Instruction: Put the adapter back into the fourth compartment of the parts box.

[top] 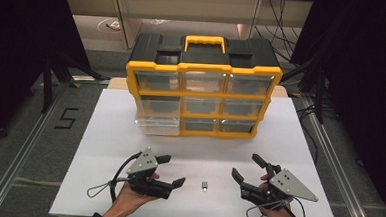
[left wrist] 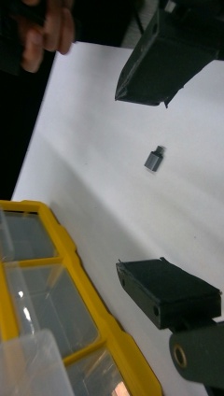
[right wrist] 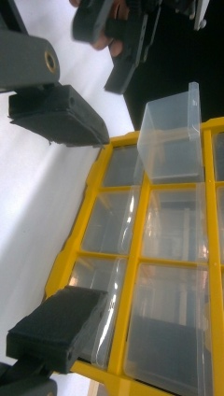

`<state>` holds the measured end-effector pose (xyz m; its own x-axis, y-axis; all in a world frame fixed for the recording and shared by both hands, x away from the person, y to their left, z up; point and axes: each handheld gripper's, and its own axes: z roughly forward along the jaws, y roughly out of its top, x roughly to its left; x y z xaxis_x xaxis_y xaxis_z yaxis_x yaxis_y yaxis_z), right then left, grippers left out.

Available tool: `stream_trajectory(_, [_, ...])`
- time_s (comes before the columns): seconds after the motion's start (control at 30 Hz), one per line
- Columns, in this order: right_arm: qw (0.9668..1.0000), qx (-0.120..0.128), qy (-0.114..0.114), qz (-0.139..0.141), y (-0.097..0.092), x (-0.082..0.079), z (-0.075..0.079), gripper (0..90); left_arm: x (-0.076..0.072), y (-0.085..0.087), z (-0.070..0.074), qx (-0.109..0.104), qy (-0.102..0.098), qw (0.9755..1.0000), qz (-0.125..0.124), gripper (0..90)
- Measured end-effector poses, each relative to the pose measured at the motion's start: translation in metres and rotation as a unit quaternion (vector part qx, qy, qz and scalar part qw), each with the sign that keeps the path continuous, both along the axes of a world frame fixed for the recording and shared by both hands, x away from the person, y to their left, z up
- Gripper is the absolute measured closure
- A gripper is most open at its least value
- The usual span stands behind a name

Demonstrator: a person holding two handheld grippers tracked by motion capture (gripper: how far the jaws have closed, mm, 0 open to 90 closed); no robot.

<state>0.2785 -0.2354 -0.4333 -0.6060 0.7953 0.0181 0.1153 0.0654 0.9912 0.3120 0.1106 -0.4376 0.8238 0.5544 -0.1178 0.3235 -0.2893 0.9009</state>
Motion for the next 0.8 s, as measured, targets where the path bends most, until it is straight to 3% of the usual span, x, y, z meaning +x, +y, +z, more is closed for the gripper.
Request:
stream_trajectory(0.07, [1.0, 0.0, 0.0, 0.001, 0.0, 0.0, 0.0, 21.5, 0.001, -0.01, -0.002, 0.02, 0.001, 0.9998, -0.008, 13.8])
stream_trajectory(0.1, [1.0, 0.0, 0.0, 0.001, 0.0, 0.0, 0.0, 21.5, 0.001, -0.01, -0.002, 0.02, 0.001, 0.9998, -0.008, 14.4])
stream_trajectory(0.23, [1.0, 0.0, -0.001, 0.001, -0.001, 0.0, 0.0, 21.6, 0.002, -0.02, -0.004, 0.056, -0.012, 0.9982, -0.021, 14.5])
stream_trajectory(0.3, [1.0, 0.0, -0.001, 0.001, -0.001, 0.0, 0.0, 21.6, 0.003, -0.023, -0.005, 0.055, -0.004, 0.9982, -0.023, 15.1])
stream_trajectory(0.47, [1.0, 0.001, 0.0, 0.001, -0.001, 0.0, 0.0, 21.6, 0.008, -0.033, -0.009, 0.077, 0.008, 0.9968, -0.02, 15.5])
stream_trajectory(0.57, [1.0, 0.0, 0.0, 0.001, -0.001, 0.0, 0.0, 21.7, 0.011, -0.039, -0.009, 0.09, 0.016, 0.9957, -0.009, 15.6])
stream_trajectory(0.8, [1.0, 0.002, 0.001, 0.001, -0.001, 0.0, 0.0, 21.8, 0.017, -0.052, -0.014, 0.115, 0.038, 0.9925, -0.011, 16.3])
